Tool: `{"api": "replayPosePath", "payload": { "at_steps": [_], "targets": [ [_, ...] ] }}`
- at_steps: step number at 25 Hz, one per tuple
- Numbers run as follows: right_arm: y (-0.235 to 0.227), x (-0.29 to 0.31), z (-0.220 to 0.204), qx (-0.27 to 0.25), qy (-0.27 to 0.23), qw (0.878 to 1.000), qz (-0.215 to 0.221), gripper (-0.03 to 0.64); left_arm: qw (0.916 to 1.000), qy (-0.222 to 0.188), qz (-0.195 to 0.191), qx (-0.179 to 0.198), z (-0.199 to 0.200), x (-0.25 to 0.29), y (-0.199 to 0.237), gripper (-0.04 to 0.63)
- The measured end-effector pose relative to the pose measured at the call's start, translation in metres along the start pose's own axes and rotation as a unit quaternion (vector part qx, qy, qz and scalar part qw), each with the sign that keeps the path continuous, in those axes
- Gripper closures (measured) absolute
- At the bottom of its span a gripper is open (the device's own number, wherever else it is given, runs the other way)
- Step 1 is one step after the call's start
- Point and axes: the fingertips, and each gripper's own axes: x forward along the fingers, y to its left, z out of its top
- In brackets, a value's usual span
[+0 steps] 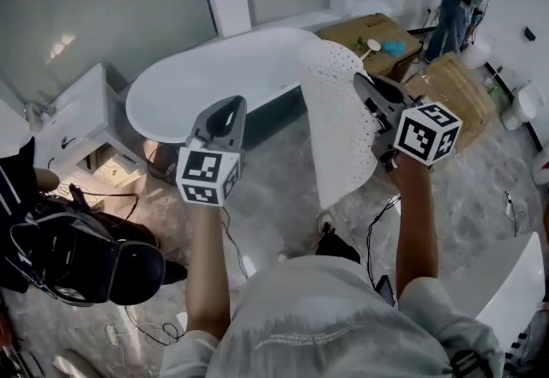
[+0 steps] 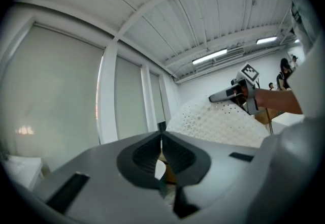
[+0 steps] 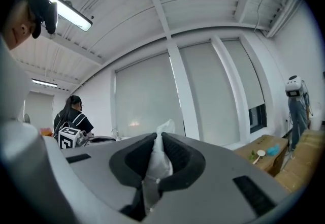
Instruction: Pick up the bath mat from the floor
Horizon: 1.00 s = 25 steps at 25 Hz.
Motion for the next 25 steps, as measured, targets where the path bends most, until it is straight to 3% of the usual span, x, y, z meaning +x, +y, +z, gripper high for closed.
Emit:
{"api": "replayPosePath", "payload": {
  "at_steps": [6,12,25],
  "targets": [
    [0.024,-0.029,0.005,-0.028,-0.014,0.999,0.022,0.583,0.9988,-0.013,0.019,0.043,0.024,-0.036,-0.024,0.577],
    [0.066,-0.042,-0.004,-0.084,-0.014,0.996,0.009,0.583,0.9962,-0.014,0.014,0.084,0.031,-0.068,-0.025,0.575],
    [0.096,-0.039,-0.04,-0.081,0.016,0.996,0.031,0.584,0.9964,-0.013,-0.007,0.083,0.008,-0.075,-0.033,0.575]
  ]
}}
